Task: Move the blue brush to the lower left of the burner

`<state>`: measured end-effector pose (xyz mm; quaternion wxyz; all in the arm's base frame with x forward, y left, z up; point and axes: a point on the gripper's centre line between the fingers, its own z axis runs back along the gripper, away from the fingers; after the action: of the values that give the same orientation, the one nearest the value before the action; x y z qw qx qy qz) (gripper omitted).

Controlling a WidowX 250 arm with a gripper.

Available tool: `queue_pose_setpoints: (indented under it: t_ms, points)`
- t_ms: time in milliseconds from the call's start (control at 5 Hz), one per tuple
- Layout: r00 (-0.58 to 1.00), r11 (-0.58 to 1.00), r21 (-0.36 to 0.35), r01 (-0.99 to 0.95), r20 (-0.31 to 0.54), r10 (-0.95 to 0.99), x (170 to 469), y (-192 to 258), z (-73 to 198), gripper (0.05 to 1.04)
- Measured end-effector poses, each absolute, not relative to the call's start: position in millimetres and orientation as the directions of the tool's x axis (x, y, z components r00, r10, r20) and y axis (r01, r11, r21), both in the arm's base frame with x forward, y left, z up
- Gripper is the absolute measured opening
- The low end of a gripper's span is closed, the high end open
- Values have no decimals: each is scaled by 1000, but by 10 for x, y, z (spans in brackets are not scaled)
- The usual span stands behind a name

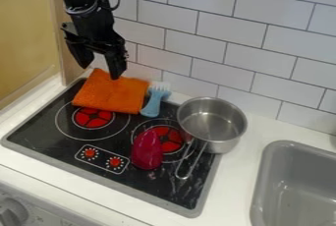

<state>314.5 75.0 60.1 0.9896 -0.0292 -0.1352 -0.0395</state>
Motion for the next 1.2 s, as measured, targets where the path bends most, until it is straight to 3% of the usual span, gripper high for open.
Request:
queue_pose_setpoints:
  t_ms: [200,600,1200]
  points:
    - [974,994,-70,84,215,-67,3020,692,445,999]
    - [976,993,-51,107,196,-95,3085,419,356,999]
    - [955,996,-61,69,294,-48,3306,182,385,999]
